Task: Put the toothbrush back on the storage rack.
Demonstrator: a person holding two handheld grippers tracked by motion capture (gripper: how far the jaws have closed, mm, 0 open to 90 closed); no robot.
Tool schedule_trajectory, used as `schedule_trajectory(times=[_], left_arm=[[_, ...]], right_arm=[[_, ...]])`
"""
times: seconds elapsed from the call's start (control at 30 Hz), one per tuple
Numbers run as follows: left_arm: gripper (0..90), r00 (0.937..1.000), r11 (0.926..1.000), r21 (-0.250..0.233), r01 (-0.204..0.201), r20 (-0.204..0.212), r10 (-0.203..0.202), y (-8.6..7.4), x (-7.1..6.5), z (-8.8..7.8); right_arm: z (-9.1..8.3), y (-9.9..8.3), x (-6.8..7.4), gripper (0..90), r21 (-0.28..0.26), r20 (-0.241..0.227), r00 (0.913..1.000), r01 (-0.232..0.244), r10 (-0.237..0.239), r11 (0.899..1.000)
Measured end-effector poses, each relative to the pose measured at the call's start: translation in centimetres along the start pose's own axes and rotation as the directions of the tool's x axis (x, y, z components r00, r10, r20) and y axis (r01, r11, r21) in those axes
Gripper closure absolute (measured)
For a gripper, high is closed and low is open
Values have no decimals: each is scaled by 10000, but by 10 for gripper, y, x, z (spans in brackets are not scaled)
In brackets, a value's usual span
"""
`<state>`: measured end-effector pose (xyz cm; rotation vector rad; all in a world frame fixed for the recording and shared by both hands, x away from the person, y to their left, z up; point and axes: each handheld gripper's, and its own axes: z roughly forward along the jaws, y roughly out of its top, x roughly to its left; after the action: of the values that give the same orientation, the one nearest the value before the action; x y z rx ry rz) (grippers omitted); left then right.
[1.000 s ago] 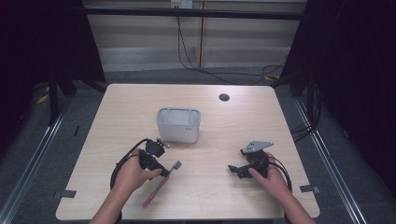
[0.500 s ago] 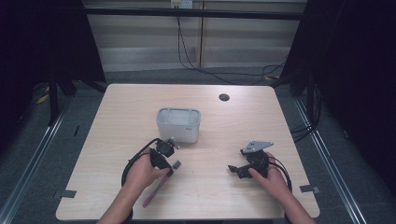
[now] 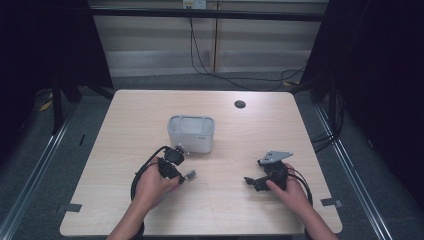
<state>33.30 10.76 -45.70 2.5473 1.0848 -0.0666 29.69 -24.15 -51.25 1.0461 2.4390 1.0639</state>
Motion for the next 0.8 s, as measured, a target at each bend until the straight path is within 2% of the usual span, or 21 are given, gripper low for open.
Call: schedule_trajectory(times=[0.1, 0.17, 0.23, 0.27, 0.3, 0.37, 0.43, 0.47, 0.5, 0.53, 0.63, 0.67, 0.7, 0.73, 0.77, 0.8], left_arm=[[842, 9999, 9982, -596, 79, 88, -74, -1, 3, -10], [842, 9995, 9944, -1039, 198, 248, -173, -1, 4, -17], [842, 9996, 9901, -1396, 151, 257, -116, -1, 6, -25], [842, 9992, 9853, -1694, 225, 375, -164, -1, 7, -30], [842, 9992, 9853, -1694, 225, 375, -164, -1, 7, -30], [842, 9989, 9766, -2129, 296, 426, -210, -2, 9, -38], [843, 9990, 9740, -2250, 267, 417, -177, -2, 10, -40], [843, 9990, 9646, -2614, 338, 369, -250, -3, 11, -45], [843, 9990, 9646, -2614, 338, 369, -250, -3, 11, -45], [843, 9989, 9611, -2743, 339, 414, -234, -3, 11, -48], [843, 9987, 9448, -3255, 373, 436, -244, -4, 13, -55], [843, 9986, 9364, -3485, 414, 446, -275, -4, 14, -60], [842, 9986, 9364, -3485, 414, 446, -275, -4, 14, -60], [842, 9984, 9245, -3783, 459, 474, -302, -5, 16, -64], [842, 9984, 9245, -3783, 459, 474, -302, -5, 16, -64], [842, 9980, 9176, -3940, 524, 525, -344, -5, 16, -66]], right_arm=[[0, 0, 0, 134, 2, 7, 10000, -4, 4, 10000], [0, 0, 0, 134, 0, 0, 10000, 3, -3, 10000], [0, 0, 0, 134, 1, 0, 10000, 0, 0, 10000], [0, 0, 0, 134, 2, 7, 10000, -2, 2, 10000], [0, 0, 0, 134, 2, 7, 10000, -2, 2, 10000], [0, 0, 0, 134, 1, -1, 10000, 0, 0, 10000], [0, 0, 0, 134, -1, 0, 10000, 0, 0, 10000], [0, 0, 0, 134, 0, 0, 10000, -2, 2, 10000], [0, 0, 0, 134, 0, 0, 10000, -2, 2, 10000], [0, 0, 0, 134, 0, 0, 10000, 1, -1, 10000], [0, 0, 0, 134, 0, 0, 10000, 2, -2, 10000], [0, 0, 0, 134, -1, 8, 10000, 2, -2, 10000], [0, 0, 0, 134, -1, 8, 10000, 2, -2, 10000], [0, 0, 0, 134, -1, 1, 10000, 2, -2, 10000], [0, 0, 0, 134, -1, 1, 10000, 2, -2, 10000], [0, 0, 0, 134, -2, 0, 10000, 2, -2, 10000]])
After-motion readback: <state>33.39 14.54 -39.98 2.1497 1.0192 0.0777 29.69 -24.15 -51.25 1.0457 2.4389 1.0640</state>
